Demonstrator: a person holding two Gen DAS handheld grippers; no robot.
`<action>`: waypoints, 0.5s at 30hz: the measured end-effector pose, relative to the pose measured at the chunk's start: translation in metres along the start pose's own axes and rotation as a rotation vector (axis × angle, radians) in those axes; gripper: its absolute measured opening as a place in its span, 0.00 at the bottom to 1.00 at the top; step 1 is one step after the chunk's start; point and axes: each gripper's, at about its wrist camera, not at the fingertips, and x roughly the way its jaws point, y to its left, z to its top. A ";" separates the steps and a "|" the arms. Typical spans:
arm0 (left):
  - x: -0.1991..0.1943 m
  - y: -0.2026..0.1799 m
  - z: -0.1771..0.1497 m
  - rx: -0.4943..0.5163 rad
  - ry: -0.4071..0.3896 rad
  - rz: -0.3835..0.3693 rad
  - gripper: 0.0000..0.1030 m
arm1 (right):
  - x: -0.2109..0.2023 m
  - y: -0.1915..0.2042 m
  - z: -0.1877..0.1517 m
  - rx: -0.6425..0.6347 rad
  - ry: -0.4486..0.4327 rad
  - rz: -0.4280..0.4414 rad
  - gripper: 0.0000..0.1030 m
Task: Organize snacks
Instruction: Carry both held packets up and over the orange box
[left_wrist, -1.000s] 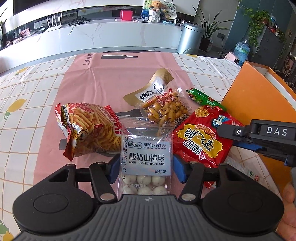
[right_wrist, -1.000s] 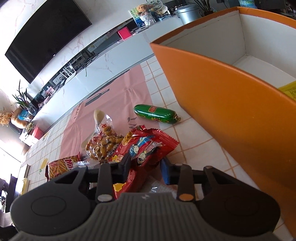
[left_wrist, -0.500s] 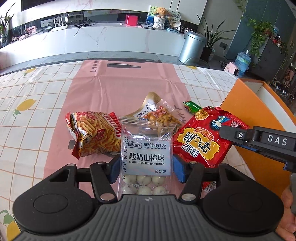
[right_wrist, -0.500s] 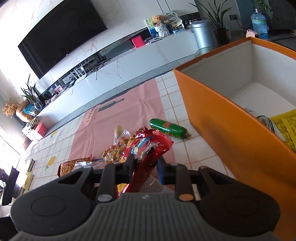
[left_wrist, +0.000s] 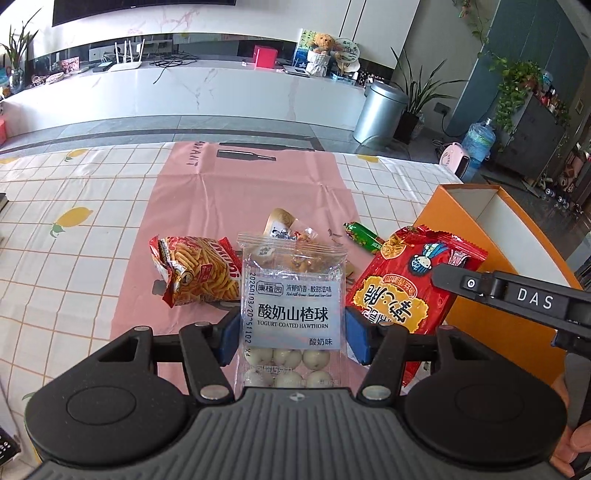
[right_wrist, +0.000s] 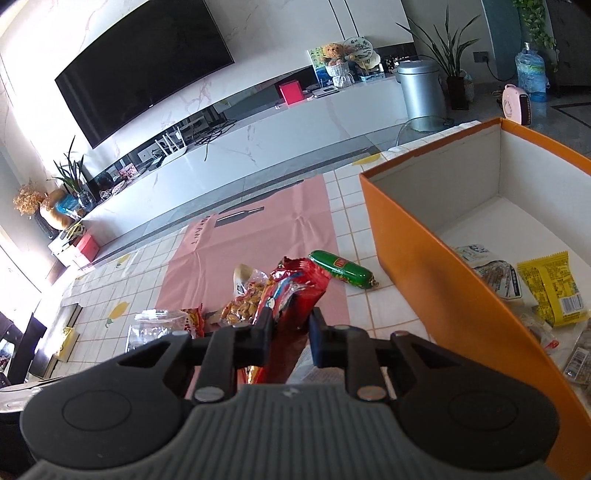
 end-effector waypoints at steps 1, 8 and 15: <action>-0.003 -0.001 0.000 -0.003 0.002 0.003 0.64 | -0.004 0.001 0.000 -0.007 -0.005 0.003 0.16; -0.029 -0.012 0.006 -0.014 -0.007 0.001 0.64 | -0.039 0.004 0.008 -0.057 -0.041 0.018 0.16; -0.055 -0.044 0.018 0.034 -0.048 -0.044 0.64 | -0.082 -0.001 0.025 -0.117 -0.095 0.018 0.16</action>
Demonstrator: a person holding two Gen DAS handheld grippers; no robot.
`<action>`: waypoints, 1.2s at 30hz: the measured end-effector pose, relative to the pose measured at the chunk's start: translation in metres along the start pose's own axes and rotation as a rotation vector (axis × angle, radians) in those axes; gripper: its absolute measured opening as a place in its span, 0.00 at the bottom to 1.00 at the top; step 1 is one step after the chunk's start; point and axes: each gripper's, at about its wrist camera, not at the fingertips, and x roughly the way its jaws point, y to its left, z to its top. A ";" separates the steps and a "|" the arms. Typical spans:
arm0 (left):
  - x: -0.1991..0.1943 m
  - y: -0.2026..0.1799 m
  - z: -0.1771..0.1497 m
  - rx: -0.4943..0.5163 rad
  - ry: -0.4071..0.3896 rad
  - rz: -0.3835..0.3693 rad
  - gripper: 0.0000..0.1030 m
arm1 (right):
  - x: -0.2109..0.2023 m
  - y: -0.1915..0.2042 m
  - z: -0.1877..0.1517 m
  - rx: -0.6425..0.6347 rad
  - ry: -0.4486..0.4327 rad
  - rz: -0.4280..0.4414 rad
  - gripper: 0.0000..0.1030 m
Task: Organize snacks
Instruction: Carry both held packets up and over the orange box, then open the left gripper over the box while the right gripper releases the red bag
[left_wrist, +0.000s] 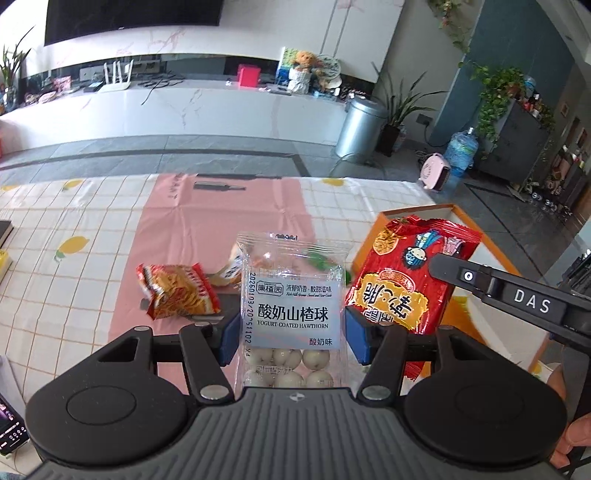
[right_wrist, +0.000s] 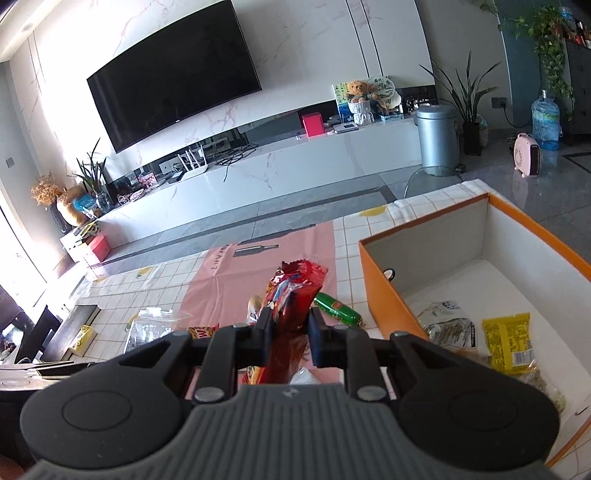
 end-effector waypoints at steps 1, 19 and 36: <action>-0.002 -0.005 0.002 0.007 -0.005 -0.009 0.64 | -0.006 -0.002 0.003 -0.009 -0.007 -0.002 0.16; 0.022 -0.137 0.048 0.191 -0.019 -0.191 0.64 | -0.079 -0.105 0.061 -0.109 -0.038 -0.159 0.15; 0.149 -0.209 0.057 0.371 0.187 -0.215 0.64 | -0.007 -0.200 0.056 -0.110 0.181 -0.257 0.15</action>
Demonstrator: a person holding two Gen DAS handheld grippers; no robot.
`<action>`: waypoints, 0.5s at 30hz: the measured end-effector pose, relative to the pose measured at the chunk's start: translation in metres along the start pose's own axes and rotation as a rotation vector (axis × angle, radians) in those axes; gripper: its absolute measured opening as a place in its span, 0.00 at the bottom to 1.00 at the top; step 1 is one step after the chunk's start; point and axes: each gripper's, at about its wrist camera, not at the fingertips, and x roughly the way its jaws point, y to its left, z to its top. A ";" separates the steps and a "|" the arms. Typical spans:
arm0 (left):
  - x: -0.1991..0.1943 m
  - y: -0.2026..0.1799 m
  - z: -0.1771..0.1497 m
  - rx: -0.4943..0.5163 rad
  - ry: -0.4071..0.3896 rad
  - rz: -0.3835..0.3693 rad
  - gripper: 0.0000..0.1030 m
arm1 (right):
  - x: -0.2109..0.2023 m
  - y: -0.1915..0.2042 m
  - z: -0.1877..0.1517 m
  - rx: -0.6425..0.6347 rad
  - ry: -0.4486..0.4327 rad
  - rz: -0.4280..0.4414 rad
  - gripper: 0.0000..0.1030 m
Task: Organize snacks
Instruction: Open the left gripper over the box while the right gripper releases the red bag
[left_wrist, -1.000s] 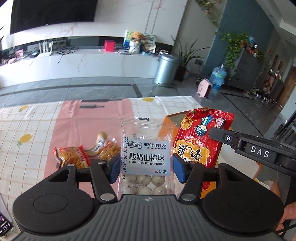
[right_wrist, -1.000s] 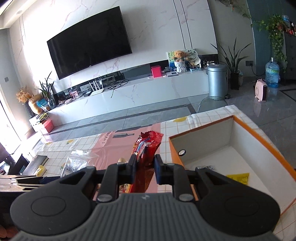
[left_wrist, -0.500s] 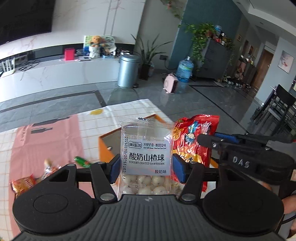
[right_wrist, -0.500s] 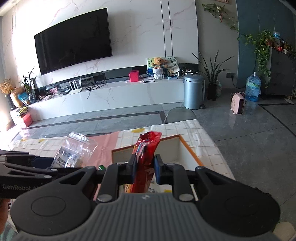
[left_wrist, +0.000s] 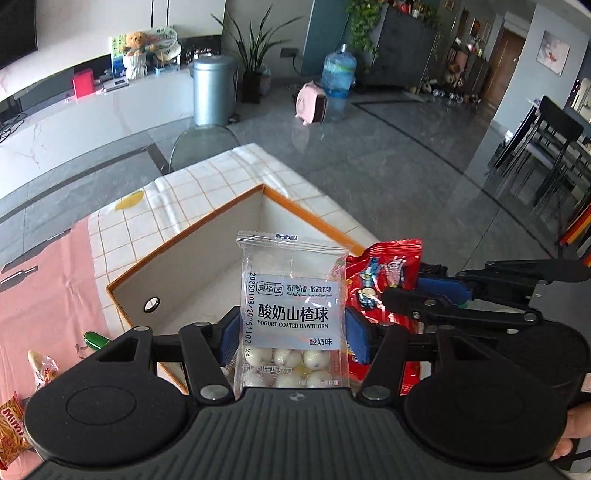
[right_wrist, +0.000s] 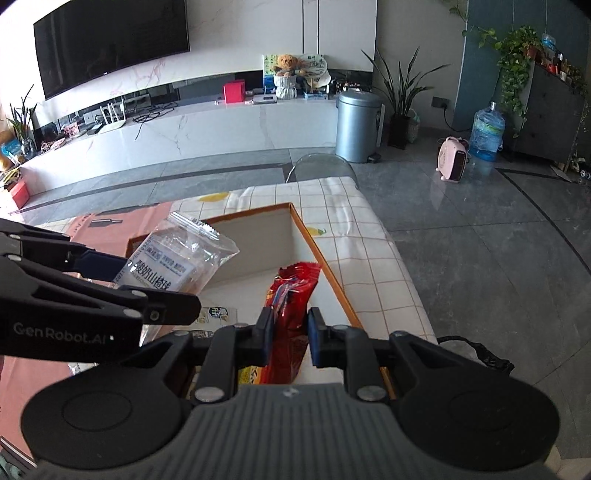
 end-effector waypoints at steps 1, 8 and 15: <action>0.006 0.002 0.000 0.004 0.011 0.009 0.64 | 0.005 0.000 0.000 -0.005 0.011 0.000 0.15; 0.038 -0.002 0.001 0.075 0.095 0.068 0.64 | 0.038 -0.002 0.002 -0.028 0.089 0.017 0.15; 0.054 -0.006 -0.004 0.105 0.154 0.112 0.65 | 0.057 -0.010 -0.001 -0.019 0.137 0.011 0.16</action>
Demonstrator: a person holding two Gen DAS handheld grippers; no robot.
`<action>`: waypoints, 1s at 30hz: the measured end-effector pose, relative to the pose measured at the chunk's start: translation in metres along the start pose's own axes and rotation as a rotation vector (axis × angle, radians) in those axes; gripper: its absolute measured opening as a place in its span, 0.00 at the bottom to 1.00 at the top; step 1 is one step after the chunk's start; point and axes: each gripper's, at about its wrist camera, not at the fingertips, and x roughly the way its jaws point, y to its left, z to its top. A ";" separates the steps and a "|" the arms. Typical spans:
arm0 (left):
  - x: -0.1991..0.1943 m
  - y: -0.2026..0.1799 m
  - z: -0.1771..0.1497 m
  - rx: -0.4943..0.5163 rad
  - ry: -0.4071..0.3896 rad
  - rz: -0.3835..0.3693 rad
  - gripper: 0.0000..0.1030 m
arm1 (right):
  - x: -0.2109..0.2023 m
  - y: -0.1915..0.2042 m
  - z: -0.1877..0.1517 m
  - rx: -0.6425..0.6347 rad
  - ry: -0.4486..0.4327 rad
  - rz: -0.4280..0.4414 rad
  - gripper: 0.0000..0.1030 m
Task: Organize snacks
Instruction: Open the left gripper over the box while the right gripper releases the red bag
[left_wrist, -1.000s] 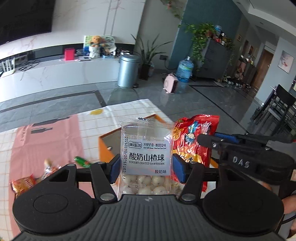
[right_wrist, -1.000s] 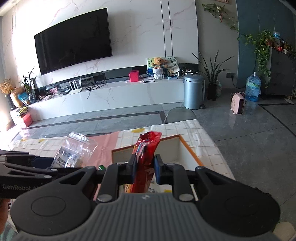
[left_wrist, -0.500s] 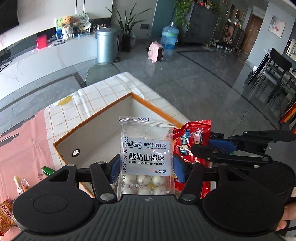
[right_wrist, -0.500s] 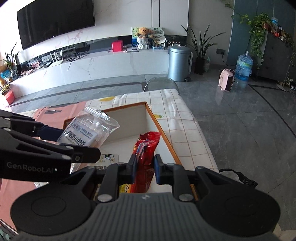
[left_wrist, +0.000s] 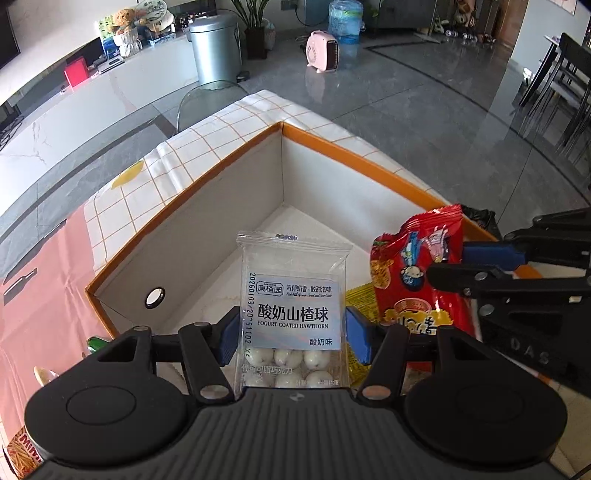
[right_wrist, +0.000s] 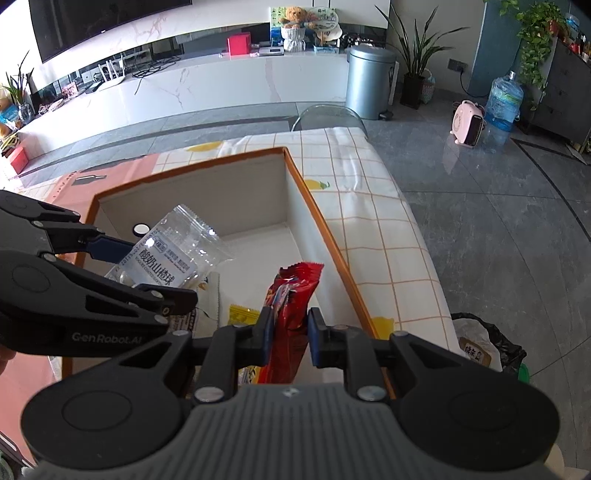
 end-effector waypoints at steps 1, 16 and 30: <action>0.001 -0.001 -0.001 0.007 0.002 0.007 0.65 | 0.001 0.000 0.000 0.001 0.003 -0.001 0.16; -0.007 -0.006 0.001 0.013 -0.029 0.014 0.70 | 0.003 0.006 0.004 -0.092 0.016 -0.070 0.32; -0.056 0.003 -0.009 -0.046 -0.103 0.034 0.70 | -0.032 0.019 0.003 -0.115 -0.031 -0.153 0.61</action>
